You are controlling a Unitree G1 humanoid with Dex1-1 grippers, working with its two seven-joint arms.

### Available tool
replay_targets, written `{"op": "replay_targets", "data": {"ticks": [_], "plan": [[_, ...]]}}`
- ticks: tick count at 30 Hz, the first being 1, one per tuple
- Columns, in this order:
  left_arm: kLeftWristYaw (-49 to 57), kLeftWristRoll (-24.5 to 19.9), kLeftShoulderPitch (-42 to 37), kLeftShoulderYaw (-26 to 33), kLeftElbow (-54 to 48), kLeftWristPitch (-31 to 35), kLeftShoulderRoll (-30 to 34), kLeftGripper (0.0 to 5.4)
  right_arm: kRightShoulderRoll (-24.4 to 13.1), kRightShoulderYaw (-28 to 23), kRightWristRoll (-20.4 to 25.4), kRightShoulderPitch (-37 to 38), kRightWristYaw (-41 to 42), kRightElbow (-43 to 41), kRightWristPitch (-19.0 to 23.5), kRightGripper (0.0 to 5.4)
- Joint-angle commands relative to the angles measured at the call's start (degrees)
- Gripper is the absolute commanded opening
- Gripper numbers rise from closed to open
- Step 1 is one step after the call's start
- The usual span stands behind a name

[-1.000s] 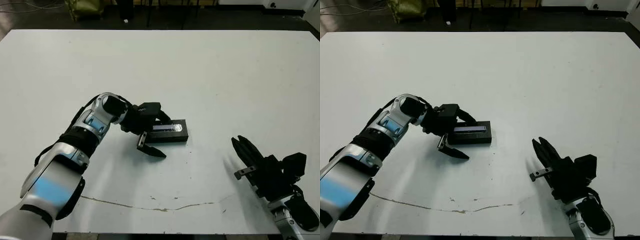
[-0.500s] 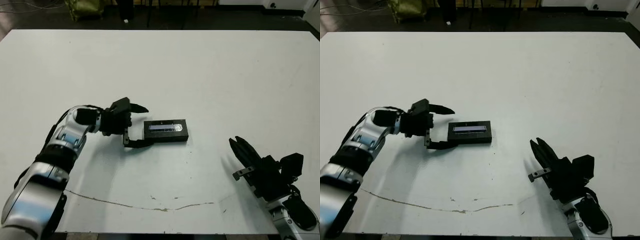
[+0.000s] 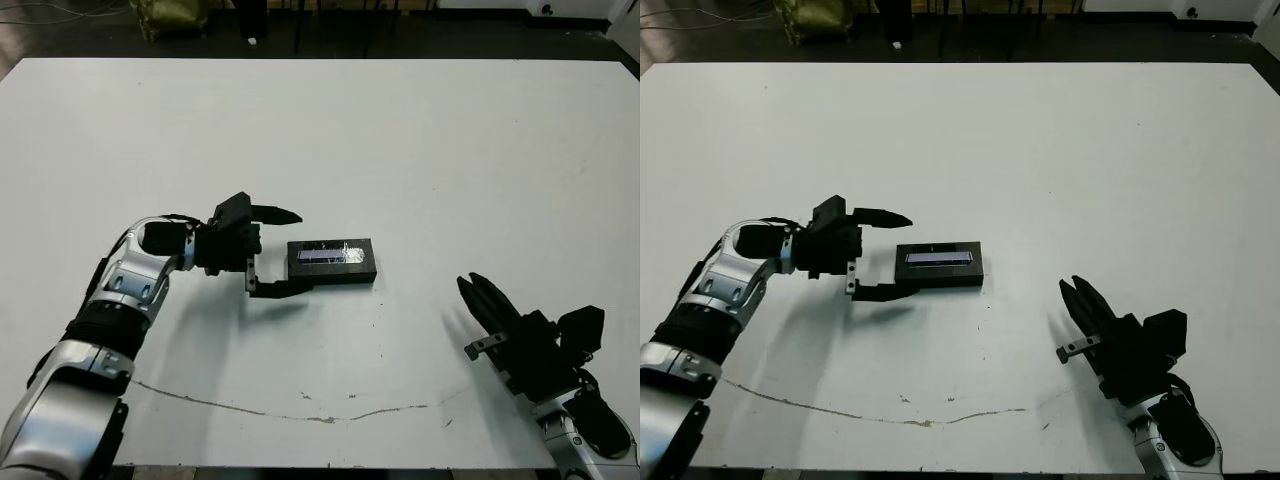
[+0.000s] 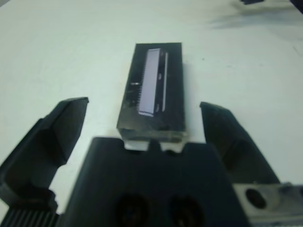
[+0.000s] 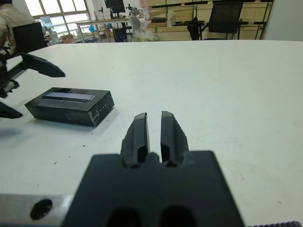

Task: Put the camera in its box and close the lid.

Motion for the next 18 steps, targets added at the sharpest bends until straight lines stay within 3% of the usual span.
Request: {"op": "replay_targets", "data": {"ticks": [1, 10, 14, 18], "plan": [[-1.61, 0.66, 1.9, 0.1, -0.57, 0.16, 3.46, 5.38, -0.23, 0.01, 0.08, 0.71, 0.04, 0.37, 0.57, 0.0], [-0.49, -2.81, 3.32, 4.55, -3.78, 0.01, 6.16, 5.38, 0.14, 0.17, 0.13, 0.51, 1.04, 1.62, -1.55, 0.0], [15.08, -6.84, 10.59, 10.23, -15.31, 8.24, 0.7, 5.28, 0.29, 0.18, -0.24, 0.49, 1.36, 2.29, -2.68, 0.0], [33.13, -4.89, 17.98, 11.9, -28.42, 8.41, -7.66, 4.51, 0.19, 0.15, -0.22, 0.62, 0.96, 1.98, -2.11, 0.0]]}}
